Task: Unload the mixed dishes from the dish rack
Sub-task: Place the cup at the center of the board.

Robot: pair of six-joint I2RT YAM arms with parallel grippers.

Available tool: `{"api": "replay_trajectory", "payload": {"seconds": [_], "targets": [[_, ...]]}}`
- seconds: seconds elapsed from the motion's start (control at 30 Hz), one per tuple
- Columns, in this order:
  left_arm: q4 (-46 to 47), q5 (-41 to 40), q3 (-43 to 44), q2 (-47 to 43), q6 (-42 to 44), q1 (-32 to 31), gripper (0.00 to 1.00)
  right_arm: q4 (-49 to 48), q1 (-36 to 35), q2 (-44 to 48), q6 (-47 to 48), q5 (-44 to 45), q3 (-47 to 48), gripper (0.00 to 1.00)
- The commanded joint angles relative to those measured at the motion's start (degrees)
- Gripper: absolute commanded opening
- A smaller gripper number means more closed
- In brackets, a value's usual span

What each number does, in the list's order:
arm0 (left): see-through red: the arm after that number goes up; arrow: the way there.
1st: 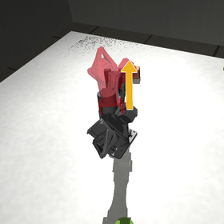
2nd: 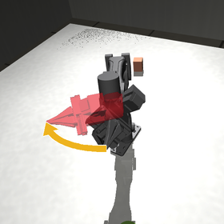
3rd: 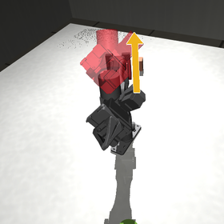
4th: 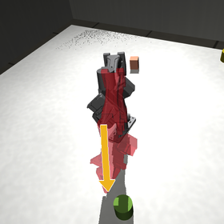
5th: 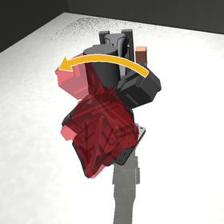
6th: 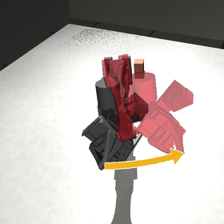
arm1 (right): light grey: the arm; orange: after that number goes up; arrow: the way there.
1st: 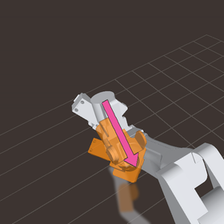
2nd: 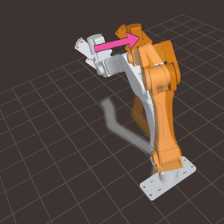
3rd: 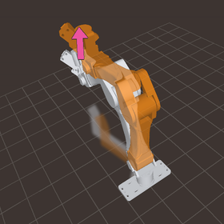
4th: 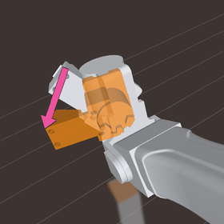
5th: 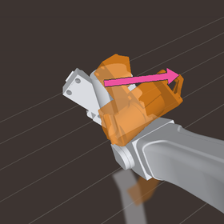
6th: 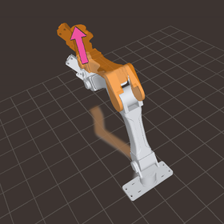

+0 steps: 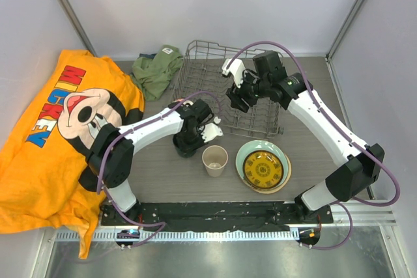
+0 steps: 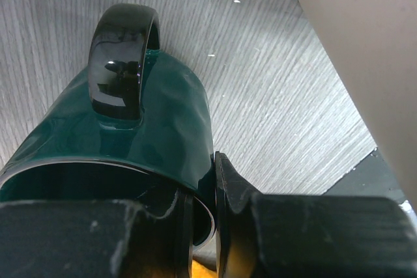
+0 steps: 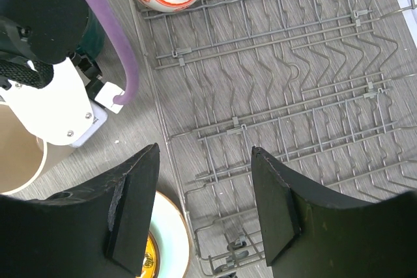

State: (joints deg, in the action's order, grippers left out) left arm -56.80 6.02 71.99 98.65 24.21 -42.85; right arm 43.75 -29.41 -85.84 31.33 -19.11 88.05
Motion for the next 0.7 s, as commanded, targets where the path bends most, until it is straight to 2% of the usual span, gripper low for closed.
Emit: {"api": "replay_trajectory", "payload": {"seconds": [0.0, 0.07, 0.1, 0.2, 0.53, 0.63, 0.67], "targets": [[2.1, -1.1, 0.3, -0.5, -0.6, -0.3, 0.01, -2.2, 0.0, 2.5, 0.5, 0.3, -0.2, 0.63], [2.4, -1.0, 0.0, -0.5, -0.9, -0.2, 0.02, -2.2, 0.0, 2.5, 0.5, 0.4, -0.3, 0.63], [2.6, -1.0, -0.1, -0.6, -0.9, -0.3, 0.12, -2.3, 0.1, 2.5, 0.6, 0.4, -0.3, 0.63], [3.0, -1.0, -0.5, -0.4, -1.3, -0.2, 0.19, -2.3, 0.0, 2.6, 0.5, 0.3, -0.5, 0.63], [3.4, -1.2, -1.1, -0.3, -1.6, -0.3, 0.24, -2.3, 0.1, 2.9, 0.5, 0.4, -0.9, 0.63], [3.4, -1.3, -0.8, -0.8, -1.8, -0.2, 0.29, -2.4, 0.0, 2.8, 0.6, 0.6, -1.0, 0.63], [3.3, -1.4, -0.8, -0.9, -1.9, -0.2, 0.35, -2.4, 0.1, 2.8, 0.7, 0.6, -1.1, 0.63]]}}
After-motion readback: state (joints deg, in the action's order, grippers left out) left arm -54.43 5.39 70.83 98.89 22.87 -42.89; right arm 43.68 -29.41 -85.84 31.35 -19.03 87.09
